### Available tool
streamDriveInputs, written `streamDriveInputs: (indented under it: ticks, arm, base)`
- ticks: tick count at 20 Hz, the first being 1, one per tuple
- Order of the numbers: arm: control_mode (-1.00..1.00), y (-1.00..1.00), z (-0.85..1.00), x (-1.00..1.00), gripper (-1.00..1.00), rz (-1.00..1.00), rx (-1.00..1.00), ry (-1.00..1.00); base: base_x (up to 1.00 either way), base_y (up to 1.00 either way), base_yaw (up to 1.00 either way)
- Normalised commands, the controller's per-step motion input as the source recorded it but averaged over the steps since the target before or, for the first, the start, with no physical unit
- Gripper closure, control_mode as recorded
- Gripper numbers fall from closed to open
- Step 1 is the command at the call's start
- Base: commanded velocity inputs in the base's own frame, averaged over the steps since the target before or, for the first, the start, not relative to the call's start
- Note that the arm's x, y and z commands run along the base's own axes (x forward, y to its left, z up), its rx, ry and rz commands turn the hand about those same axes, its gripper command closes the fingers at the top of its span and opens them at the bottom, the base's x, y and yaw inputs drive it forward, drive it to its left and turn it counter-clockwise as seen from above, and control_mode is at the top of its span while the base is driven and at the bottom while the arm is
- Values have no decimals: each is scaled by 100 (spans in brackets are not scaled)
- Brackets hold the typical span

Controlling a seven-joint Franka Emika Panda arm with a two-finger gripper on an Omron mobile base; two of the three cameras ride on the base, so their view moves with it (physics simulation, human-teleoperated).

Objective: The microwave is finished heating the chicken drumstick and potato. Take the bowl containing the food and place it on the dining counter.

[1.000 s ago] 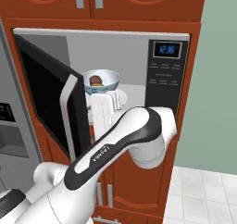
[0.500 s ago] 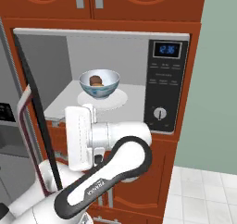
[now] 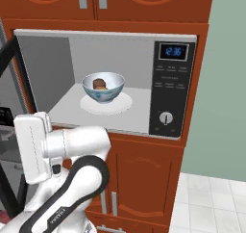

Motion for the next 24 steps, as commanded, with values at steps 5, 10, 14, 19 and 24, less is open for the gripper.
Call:
streamDriveInputs:
  ticks: [5, 10, 14, 19, 24]
  arm:
    - [-100, 100, -3, -16, -100, -9, 0, -17]
    - [-100, 100, -3, 0, -100, -22, 0, -16]
    - [-100, 95, -27, 23, -100, -20, -2, -5]
    - [-100, -17, 2, 0, -100, -3, 0, -6]
    - [-100, -100, 17, 8, -100, -28, 1, -9]
  base:
    - [0, 0, 0]
    - [0, 0, 0]
    - [0, 0, 0]
    - [0, 0, 0]
    - [0, 0, 0]
